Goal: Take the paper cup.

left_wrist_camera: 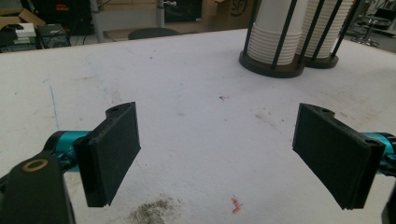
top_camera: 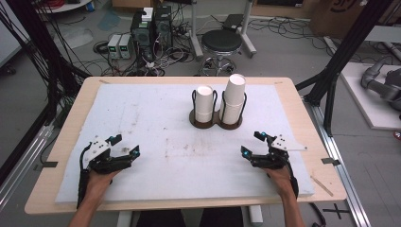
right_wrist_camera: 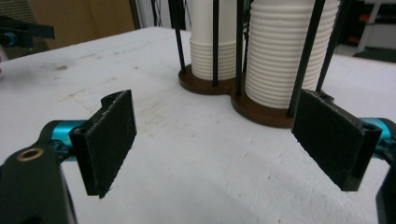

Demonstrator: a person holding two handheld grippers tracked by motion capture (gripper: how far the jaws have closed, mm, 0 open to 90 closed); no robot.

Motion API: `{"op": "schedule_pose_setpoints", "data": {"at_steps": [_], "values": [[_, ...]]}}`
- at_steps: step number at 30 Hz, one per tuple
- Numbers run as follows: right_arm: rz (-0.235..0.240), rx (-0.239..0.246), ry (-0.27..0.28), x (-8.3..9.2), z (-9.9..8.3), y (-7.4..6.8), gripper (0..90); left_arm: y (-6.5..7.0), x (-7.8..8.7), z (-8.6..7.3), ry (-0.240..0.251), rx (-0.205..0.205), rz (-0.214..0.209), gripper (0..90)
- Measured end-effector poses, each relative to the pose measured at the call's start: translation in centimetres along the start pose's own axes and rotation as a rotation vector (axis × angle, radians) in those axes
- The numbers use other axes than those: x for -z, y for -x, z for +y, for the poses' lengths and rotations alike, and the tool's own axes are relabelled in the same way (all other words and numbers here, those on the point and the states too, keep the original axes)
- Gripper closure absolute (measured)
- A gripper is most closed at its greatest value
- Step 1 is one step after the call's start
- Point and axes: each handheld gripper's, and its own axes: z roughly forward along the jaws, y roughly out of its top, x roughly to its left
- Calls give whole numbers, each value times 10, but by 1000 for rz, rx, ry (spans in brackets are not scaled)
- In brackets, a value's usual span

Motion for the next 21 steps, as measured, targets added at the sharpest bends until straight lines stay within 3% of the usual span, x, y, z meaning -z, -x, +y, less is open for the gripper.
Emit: {"op": "schedule_pose_setpoints", "data": {"at_steps": [2,7,11,15,16,18,19,21], "values": [[6,-7,-19,0,3,1,144,0,1,0,5,-1,-2,148],[12,-12,12,7,22,2,145,0,1,0,11,-2,-11,148],[35,-17,6,14,37,4,145,-2,-1,0,-9,5,-21,149],[45,-22,-40,22,60,7,145,-1,-1,0,-9,-2,-34,148],[59,-30,-56,26,75,8,145,-1,-1,0,-8,-5,-37,148],[65,-32,-63,27,80,9,145,-1,-1,0,-9,-6,-37,148],[70,-29,-90,29,95,11,145,-1,-1,1,-12,-7,-38,148],[75,-27,-118,28,106,12,145,-1,-1,1,-13,-7,-38,148]]}}
